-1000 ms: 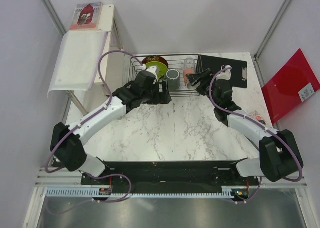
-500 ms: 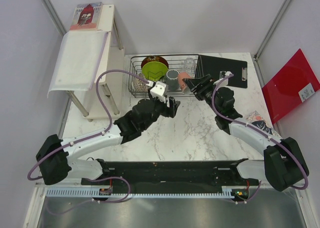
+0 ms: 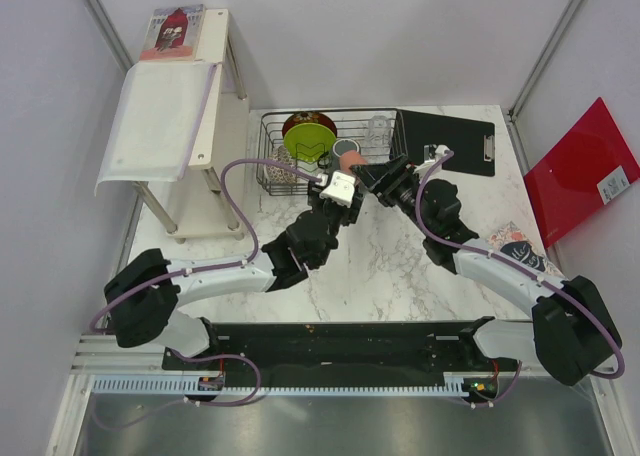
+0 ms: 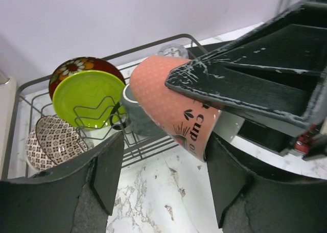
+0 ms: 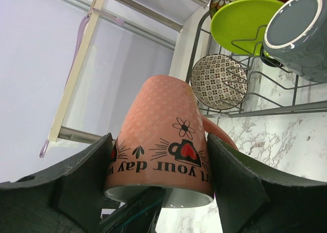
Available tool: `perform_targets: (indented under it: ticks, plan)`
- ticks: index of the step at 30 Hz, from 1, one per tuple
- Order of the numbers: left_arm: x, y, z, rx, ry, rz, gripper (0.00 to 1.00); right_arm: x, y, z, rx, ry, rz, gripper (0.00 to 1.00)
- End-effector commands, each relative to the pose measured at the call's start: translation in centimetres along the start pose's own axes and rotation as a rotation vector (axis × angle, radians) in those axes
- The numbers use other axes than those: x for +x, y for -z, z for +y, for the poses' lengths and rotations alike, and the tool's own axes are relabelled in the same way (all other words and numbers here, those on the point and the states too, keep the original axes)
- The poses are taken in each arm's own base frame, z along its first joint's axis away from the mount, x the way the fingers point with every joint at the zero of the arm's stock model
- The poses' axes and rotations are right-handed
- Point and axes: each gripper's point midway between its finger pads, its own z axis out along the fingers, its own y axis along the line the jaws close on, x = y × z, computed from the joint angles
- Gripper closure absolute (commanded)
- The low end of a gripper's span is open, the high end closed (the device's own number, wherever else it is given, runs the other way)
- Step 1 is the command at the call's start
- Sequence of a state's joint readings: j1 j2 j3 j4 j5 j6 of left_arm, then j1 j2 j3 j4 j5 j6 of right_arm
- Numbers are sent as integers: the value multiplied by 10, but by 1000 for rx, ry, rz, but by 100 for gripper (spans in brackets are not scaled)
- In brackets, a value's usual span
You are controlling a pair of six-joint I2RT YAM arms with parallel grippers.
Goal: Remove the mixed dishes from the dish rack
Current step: Pick up the cup from the dish rack.
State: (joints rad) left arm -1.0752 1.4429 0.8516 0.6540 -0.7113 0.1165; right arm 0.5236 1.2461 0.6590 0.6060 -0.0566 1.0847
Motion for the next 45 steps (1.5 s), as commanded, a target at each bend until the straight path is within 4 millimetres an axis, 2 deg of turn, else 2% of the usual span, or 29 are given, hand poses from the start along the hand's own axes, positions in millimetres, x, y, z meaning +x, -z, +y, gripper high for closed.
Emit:
perform_targets:
  ticks: [1, 7, 9, 11, 13, 14, 15, 20, 21, 22, 23, 24, 25, 26, 27, 28, 30, 32, 33, 35, 36, 37, 38, 39, 40, 41, 43, 44, 45]
  plan:
    - [-25, -6, 23, -178, 6, -79, 34, -18, 7, 53, -155, 0, -50, 100]
    - [-21, -13, 22, -214, 26, -100, 37, -2, 9, 63, -180, -8, -5, 100]
    - [-20, -14, 23, -226, 28, -104, 42, 1, 10, 64, -182, -10, 5, 100]
    - [-21, -14, 24, -238, 30, -114, 49, 4, 11, 67, -191, -14, 16, 100]
    - [-21, -14, 25, -248, 29, -117, 73, 4, 12, 67, -190, -15, 18, 100]
    - [-22, -14, 26, -250, 29, -117, 92, 3, 14, 68, -192, -7, 10, 100]
    - [-23, -13, 28, -259, 31, -116, 98, 2, 14, 67, -187, 0, 7, 100]
    - [-30, -5, 31, -231, 45, -123, 98, -7, 17, 70, -160, 64, -19, 100]
    - [-30, -4, 32, -227, 48, -120, 98, -10, 17, 68, -148, 91, -32, 95]
    - [-32, -2, 32, -220, 59, -116, 98, -10, 18, 64, -127, 108, -32, 76]
    - [-25, -1, 31, -207, 35, -80, 98, -14, 19, 66, -120, 121, -43, 64]
    - [-33, 1, 31, -190, 43, -74, 98, -21, 18, 62, -92, 150, -75, 25]
    - [-34, 1, 31, -185, 44, -57, 98, -20, 20, 54, -47, 165, -69, 2]
    - [-23, 3, 28, -159, 19, 7, 98, -29, 19, 56, -21, 177, -94, 2]
    - [-35, 5, 28, -151, 46, 6, 98, -33, 19, 53, 16, 192, -104, 2]
    - [-36, 5, 27, -145, 77, 19, 98, -37, 19, 40, 85, 223, -117, 2]
    - [-37, 9, 24, -104, 45, 71, 98, -45, 20, 43, 99, 242, -141, 2]
    - [-40, 11, 19, -76, 92, 101, 98, -53, 23, 42, 115, 248, -179, 2]
    - [-37, 15, 19, -60, 61, 165, 98, -56, 25, 42, 120, 252, -193, 2]
    - [-30, 17, 11, -12, 116, 268, 98, -68, 32, 42, 162, 280, -235, 2]
    - [-47, 16, 8, 15, 148, 296, 98, -73, 35, 40, 190, 295, -244, 2]
    - [-20, 25, 7, 23, 121, 433, 98, -74, 41, 31, 247, 313, -237, 2]
    - [-11, 29, 3, 84, 135, 523, 98, -84, 46, 30, 284, 324, -272, 2]
    - [-20, 28, -1, 113, 167, 559, 98, -86, 51, 26, 311, 332, -278, 2]
    - [1, 45, 4, 112, 164, 698, 98, -89, 57, 23, 338, 338, -288, 2]
    - [17, 46, 0, 142, 200, 795, 98, -89, 64, 13, 381, 342, -292, 2]
    - [31, 56, -1, 159, 258, 891, 98, -91, 73, 9, 391, 338, -307, 2]
    - [46, 64, -1, 177, 285, 964, 98, -88, 76, 1, 405, 342, -303, 2]
    - [52, 67, 0, 170, 297, 986, 98, -86, 79, 0, 405, 341, -301, 2]
